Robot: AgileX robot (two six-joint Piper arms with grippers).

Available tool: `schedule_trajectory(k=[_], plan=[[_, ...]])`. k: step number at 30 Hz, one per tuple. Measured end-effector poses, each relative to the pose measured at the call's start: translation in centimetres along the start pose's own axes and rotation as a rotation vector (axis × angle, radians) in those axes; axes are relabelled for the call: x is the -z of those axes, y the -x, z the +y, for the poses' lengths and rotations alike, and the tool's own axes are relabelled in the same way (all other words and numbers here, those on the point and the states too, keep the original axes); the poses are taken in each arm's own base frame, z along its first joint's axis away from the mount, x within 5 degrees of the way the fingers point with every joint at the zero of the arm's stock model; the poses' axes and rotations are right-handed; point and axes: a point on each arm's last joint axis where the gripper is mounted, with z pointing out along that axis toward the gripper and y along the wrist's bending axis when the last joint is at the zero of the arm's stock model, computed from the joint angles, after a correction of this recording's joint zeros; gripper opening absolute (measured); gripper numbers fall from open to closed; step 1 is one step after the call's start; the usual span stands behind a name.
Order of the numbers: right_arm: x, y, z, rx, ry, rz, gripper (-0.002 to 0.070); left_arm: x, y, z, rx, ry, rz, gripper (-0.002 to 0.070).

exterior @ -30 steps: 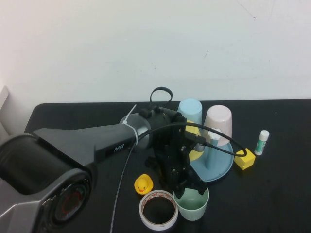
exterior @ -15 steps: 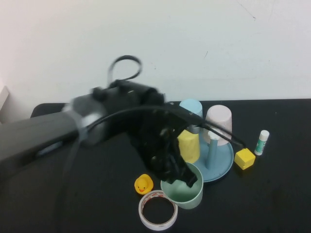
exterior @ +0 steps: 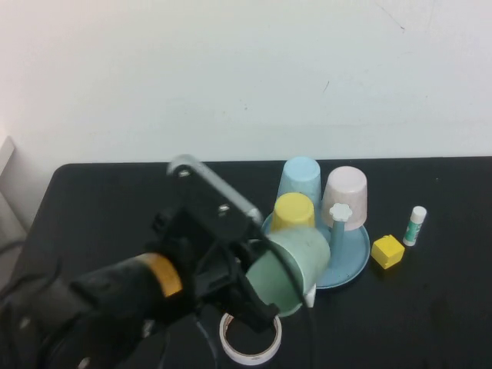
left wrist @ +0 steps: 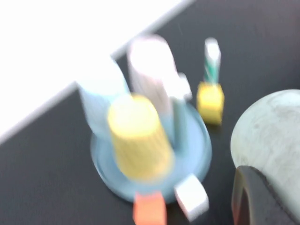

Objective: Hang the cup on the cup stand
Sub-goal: Adjust the cup with two arms

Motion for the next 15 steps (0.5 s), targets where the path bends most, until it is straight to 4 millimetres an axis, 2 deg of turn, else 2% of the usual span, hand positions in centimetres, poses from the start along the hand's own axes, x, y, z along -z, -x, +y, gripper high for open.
schedule_trajectory(k=[5,11,15], plan=[[0.0,-0.4,0.3,-0.063,0.027,0.044,-0.0001,1.2,-0.2,0.5,-0.023,0.061,-0.239,0.0006],[0.1,-1.0,1.0,-0.198,0.1,0.116,0.0001,2.0,1.7,0.8,-0.169,0.135,-0.478,0.0006],[0.3,-0.8,2.2,-0.318,0.227,0.127,0.0056,2.6,2.7,0.9,-0.311,0.204,-0.586,0.0006]])
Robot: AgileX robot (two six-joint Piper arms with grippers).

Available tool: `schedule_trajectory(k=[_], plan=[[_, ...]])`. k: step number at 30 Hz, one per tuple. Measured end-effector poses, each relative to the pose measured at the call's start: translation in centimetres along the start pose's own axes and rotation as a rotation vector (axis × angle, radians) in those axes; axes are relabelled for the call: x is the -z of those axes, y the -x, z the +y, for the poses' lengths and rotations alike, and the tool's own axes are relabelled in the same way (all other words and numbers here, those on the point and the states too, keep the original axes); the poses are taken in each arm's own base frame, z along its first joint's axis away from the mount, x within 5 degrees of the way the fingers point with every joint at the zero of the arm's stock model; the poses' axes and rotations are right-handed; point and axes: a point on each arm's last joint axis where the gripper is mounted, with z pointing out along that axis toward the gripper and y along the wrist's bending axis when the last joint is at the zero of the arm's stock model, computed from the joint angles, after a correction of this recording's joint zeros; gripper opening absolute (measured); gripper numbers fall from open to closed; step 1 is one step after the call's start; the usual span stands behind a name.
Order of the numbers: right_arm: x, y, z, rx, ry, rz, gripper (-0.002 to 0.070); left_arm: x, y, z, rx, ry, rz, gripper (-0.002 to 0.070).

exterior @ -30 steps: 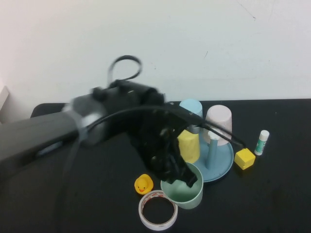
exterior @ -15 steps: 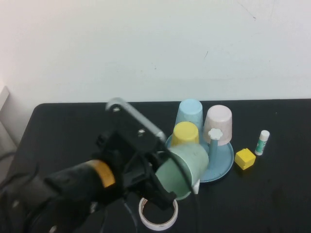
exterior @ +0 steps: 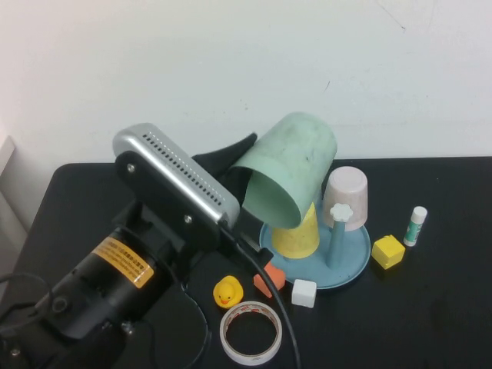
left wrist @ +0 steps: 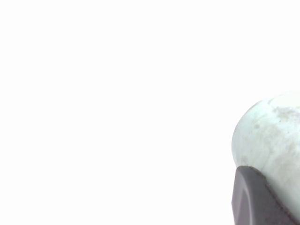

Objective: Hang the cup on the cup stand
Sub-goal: Adjust the cup with two arms

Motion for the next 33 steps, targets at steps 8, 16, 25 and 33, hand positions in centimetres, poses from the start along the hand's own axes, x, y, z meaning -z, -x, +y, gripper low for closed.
schedule_trajectory(k=[8,16,25,33], plan=[[0.2,0.8,2.5,-0.293,0.278,-0.037,0.0488,-0.4,0.2,-1.1,-0.151,-0.077,-0.105,0.0006],[-1.0,1.5,3.4,-0.457,0.235,0.094,0.0671,-0.5,-0.2,-2.9,-0.211,-0.24,-0.155,0.0006],[-3.5,5.7,7.2,-0.456,0.217,0.19,0.0678,-0.5,-0.1,-3.1,-0.157,-0.259,-0.159,0.0006],[-7.7,9.3,9.4,-0.408,0.224,0.304,0.0672,-0.5,-0.1,-3.1,-0.154,-0.261,-0.159,0.0005]])
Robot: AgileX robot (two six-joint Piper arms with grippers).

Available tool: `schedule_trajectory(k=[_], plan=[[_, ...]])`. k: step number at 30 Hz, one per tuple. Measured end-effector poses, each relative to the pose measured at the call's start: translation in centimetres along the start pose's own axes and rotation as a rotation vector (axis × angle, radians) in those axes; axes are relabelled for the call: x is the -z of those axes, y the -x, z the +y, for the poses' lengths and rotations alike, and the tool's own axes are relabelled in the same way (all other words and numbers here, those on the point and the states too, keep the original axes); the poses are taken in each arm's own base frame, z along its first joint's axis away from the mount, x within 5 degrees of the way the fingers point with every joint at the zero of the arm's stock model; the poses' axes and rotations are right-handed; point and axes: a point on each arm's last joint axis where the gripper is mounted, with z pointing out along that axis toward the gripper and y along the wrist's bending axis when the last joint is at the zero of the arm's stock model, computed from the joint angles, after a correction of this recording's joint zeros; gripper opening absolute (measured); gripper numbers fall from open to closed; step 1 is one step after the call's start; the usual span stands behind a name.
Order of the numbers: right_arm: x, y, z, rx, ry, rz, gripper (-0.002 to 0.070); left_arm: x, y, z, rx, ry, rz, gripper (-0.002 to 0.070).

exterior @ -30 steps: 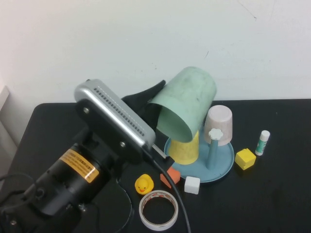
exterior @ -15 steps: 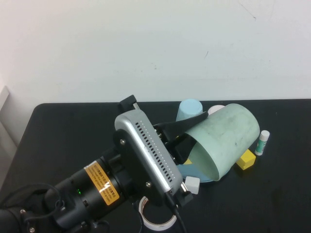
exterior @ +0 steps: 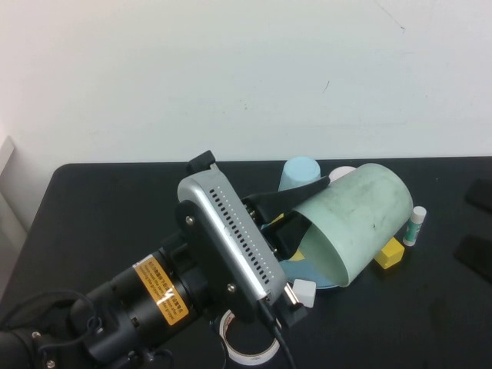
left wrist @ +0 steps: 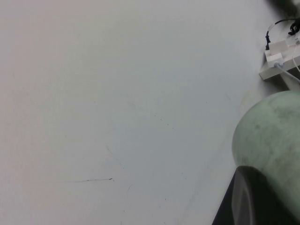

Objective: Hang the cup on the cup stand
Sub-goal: Adjust the cup with two arms

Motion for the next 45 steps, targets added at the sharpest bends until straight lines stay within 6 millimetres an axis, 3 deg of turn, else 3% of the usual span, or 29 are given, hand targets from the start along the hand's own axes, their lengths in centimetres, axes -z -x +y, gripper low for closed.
schedule_trajectory(k=[6,20,45], plan=[[-2.0,1.8,0.9,0.016,-0.013,0.034,0.0659,0.0,0.0,0.1,0.008,0.008,0.003,0.0006],[-5.8,2.6,1.0,-0.008,-0.05,0.137,0.0656,0.0,-0.1,0.4,0.04,0.043,0.013,0.0006],[-12.8,1.8,2.6,0.018,-0.106,0.192,0.065,0.1,-0.5,1.3,0.136,0.145,0.046,0.0006]])
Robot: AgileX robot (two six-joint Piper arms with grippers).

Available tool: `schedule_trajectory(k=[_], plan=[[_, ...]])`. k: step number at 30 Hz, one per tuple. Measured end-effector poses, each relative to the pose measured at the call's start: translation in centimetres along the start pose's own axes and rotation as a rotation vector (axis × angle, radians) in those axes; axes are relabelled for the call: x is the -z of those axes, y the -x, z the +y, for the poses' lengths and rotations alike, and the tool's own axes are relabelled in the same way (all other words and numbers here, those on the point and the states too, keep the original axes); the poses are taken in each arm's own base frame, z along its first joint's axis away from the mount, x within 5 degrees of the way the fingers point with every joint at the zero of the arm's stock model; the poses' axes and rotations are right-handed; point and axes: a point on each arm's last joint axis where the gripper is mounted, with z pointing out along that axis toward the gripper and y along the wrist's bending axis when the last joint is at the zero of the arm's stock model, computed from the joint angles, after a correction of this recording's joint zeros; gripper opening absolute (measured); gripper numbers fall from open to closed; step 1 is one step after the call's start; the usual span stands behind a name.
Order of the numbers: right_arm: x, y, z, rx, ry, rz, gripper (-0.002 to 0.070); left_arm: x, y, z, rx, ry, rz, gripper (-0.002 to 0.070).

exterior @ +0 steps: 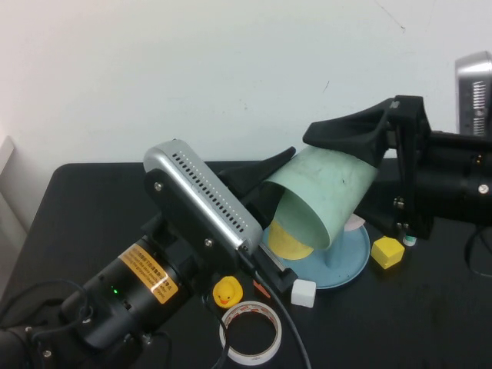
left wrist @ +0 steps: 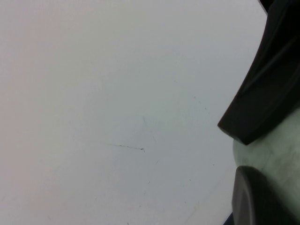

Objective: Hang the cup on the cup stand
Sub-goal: Adjust the cup with two arms

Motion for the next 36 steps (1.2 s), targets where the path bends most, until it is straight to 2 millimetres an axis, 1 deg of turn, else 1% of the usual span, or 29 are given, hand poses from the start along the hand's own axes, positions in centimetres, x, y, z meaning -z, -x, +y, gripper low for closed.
schedule_trajectory(k=[5,11,28,30,31,33,36], plan=[[-0.28,0.04,-0.09,0.019,-0.005,0.002,0.0645,0.0,-0.05,0.15,0.016,0.017,0.006,0.0006],[-0.28,0.05,-0.07,0.04,-0.002,0.001,0.0597,-0.02,-0.21,0.34,0.042,0.045,0.02,0.0006],[-0.28,0.08,-0.05,0.069,-0.001,-0.003,0.0597,-0.04,-0.27,0.29,0.052,0.05,0.025,0.0012],[-0.28,0.08,-0.05,0.071,-0.001,-0.003,0.0596,-0.04,-0.27,0.29,0.052,0.05,0.025,0.0039],[-0.28,0.08,-0.05,0.071,-0.001,-0.003,0.0595,-0.04,-0.26,0.25,0.049,0.046,0.023,0.0065],[-0.28,0.08,-0.05,0.071,-0.001,-0.003,0.0595,-0.04,-0.25,0.23,0.048,0.043,0.023,0.0142],[-0.28,0.11,-0.06,0.071,-0.003,-0.006,0.0595,-0.04,-0.28,0.2,0.05,0.039,0.026,0.0276]])
